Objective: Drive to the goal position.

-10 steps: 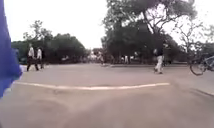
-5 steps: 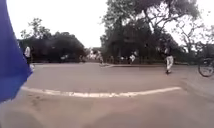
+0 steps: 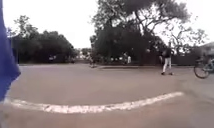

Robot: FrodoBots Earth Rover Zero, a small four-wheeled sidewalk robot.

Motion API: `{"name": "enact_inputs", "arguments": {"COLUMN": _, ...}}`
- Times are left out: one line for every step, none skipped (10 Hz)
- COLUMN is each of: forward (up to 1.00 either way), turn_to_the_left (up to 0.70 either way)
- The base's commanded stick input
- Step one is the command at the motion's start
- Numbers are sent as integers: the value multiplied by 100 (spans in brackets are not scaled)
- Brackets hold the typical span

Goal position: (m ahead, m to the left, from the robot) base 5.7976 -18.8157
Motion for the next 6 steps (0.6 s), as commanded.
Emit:
{"name": "enact_inputs", "arguments": {"forward": 100, "turn_to_the_left": 0}}
{"name": "enact_inputs", "arguments": {"forward": 100, "turn_to_the_left": 0}}
{"name": "enact_inputs", "arguments": {"forward": 100, "turn_to_the_left": 0}}
{"name": "enact_inputs", "arguments": {"forward": 100, "turn_to_the_left": 0}}
{"name": "enact_inputs", "arguments": {"forward": 100, "turn_to_the_left": 0}}
{"name": "enact_inputs", "arguments": {"forward": 100, "turn_to_the_left": -9}}
